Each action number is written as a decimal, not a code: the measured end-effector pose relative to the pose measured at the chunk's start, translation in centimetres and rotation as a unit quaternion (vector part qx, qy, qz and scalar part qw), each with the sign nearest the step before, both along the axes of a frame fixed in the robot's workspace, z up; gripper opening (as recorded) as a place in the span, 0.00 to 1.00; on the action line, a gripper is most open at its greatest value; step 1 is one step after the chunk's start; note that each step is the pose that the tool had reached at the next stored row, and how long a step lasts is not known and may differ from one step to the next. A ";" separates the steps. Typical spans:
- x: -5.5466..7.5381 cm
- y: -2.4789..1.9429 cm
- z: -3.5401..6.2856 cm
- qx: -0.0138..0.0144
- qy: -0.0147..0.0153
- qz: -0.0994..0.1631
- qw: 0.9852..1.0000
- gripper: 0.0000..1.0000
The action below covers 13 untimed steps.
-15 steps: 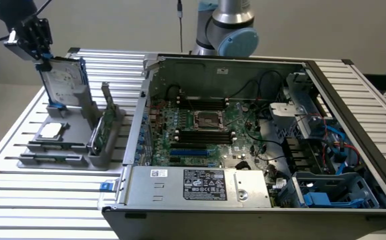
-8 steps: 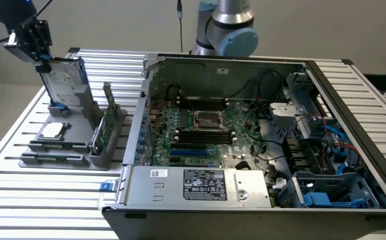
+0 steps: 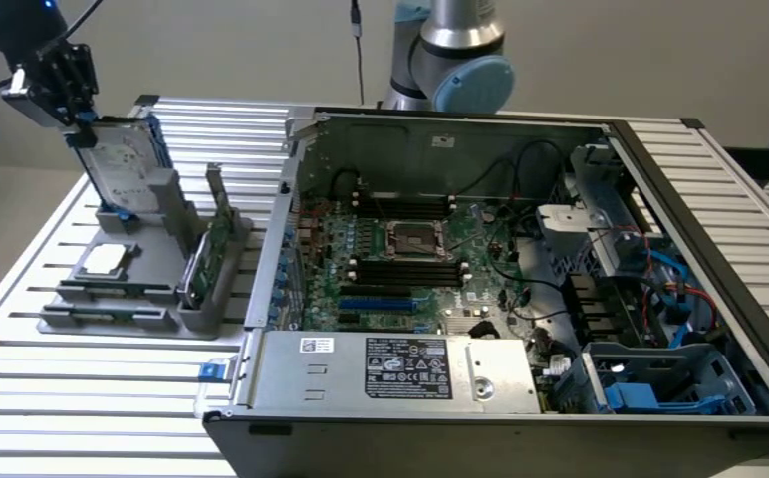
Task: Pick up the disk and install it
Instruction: 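Pick up the disk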
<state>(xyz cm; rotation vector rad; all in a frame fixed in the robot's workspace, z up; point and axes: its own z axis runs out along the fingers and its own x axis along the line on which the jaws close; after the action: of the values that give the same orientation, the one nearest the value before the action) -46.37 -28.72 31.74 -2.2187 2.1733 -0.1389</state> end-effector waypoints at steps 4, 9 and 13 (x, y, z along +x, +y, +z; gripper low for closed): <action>-0.3 0.06 -0.51 0.000 0.000 0.000 1.000 0.33; -0.4 0.07 -1.00 0.000 0.000 0.001 1.000 0.33; -0.4 0.07 -1.55 0.000 0.000 0.002 1.000 0.33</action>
<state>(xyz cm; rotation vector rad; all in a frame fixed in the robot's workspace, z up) -46.81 -28.65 30.19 -2.2220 2.1693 -0.1393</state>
